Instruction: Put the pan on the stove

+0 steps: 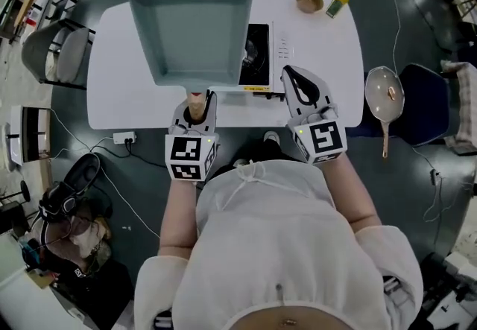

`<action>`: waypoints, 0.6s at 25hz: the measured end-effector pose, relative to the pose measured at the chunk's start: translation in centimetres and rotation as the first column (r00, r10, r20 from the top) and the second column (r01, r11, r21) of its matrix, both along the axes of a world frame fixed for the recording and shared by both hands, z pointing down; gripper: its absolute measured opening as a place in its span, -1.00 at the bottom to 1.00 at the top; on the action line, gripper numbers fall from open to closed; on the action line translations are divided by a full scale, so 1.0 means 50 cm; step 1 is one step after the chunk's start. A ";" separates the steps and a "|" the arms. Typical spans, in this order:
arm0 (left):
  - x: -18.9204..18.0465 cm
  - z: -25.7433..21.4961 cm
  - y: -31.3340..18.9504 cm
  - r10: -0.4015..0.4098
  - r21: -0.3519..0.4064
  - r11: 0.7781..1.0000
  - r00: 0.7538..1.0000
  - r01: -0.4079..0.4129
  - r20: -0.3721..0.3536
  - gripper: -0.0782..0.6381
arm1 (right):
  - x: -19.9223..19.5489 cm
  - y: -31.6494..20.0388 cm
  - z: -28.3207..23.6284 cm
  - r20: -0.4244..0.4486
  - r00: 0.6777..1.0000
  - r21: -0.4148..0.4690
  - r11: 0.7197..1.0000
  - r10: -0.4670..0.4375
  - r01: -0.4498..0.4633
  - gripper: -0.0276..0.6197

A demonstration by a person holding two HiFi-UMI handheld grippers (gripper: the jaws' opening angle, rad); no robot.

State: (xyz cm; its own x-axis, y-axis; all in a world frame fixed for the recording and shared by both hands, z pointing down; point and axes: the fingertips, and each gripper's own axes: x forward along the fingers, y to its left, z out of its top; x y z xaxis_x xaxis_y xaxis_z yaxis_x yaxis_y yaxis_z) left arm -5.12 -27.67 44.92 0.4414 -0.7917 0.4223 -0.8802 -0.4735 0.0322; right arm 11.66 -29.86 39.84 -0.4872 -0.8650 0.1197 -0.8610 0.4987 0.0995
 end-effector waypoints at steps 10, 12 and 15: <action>0.053 0.177 -0.042 -0.012 -0.360 0.932 0.998 0.031 0.055 -0.67 | 0.049 -0.125 0.115 0.024 0.999 -0.154 0.988 -0.031 0.034 -0.90; 0.061 0.203 -0.047 -0.012 -0.422 0.906 0.999 0.032 0.051 -0.66 | 0.053 -0.140 0.138 0.019 0.999 -0.181 0.983 -0.032 0.035 -0.90; 0.071 0.238 -0.056 -0.013 -0.511 0.859 0.999 0.037 0.050 -0.66 | 0.061 -0.158 0.167 0.009 0.999 -0.213 0.977 -0.032 0.033 -0.90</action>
